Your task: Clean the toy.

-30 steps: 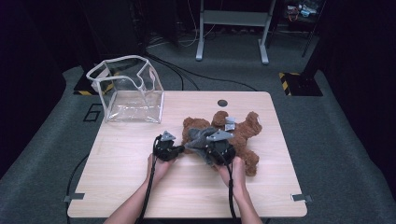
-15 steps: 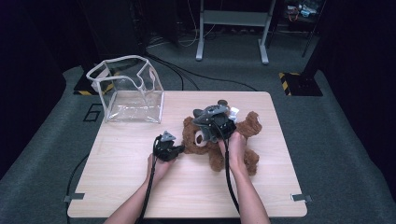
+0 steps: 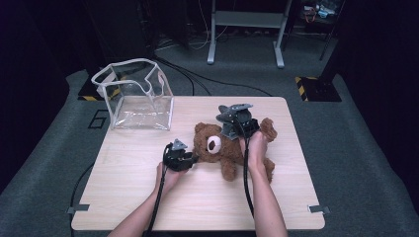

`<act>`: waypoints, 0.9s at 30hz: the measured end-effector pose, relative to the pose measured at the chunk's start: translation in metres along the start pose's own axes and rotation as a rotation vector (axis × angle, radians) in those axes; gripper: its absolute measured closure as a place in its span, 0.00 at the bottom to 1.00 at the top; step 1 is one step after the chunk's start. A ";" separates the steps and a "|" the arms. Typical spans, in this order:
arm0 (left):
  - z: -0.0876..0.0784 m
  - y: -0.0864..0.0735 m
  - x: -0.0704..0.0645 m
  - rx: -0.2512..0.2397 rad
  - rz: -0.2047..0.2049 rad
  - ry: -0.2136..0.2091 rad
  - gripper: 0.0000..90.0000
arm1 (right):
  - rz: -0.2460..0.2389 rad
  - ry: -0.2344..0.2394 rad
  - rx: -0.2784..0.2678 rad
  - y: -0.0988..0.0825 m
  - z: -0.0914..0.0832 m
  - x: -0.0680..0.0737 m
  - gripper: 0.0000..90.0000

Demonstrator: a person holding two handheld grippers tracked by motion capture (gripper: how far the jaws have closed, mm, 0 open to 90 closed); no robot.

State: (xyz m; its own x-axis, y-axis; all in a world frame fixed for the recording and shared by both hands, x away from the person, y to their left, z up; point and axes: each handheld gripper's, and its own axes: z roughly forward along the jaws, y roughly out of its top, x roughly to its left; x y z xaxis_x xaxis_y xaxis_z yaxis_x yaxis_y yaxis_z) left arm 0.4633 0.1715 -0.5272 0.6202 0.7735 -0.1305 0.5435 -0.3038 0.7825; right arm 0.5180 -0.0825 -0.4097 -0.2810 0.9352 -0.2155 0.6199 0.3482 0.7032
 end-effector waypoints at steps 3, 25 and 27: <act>-0.007 0.005 -0.005 -0.046 -0.005 0.030 0.43 | 0.021 0.016 -0.002 -0.003 0.002 0.001 0.79; 0.008 0.068 -0.057 -0.152 0.227 0.044 0.51 | 0.010 0.058 -0.056 0.002 -0.014 0.010 0.79; 0.008 0.067 -0.058 -0.140 0.228 0.040 0.52 | -0.025 0.083 -0.040 0.006 -0.014 0.022 0.79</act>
State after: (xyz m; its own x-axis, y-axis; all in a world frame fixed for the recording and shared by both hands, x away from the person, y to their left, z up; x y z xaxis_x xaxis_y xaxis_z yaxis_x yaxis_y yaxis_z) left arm 0.4681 0.1021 -0.4718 0.6931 0.7163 0.0806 0.3071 -0.3946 0.8660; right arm 0.5047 -0.0604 -0.4008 -0.3566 0.9171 -0.1781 0.5827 0.3673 0.7249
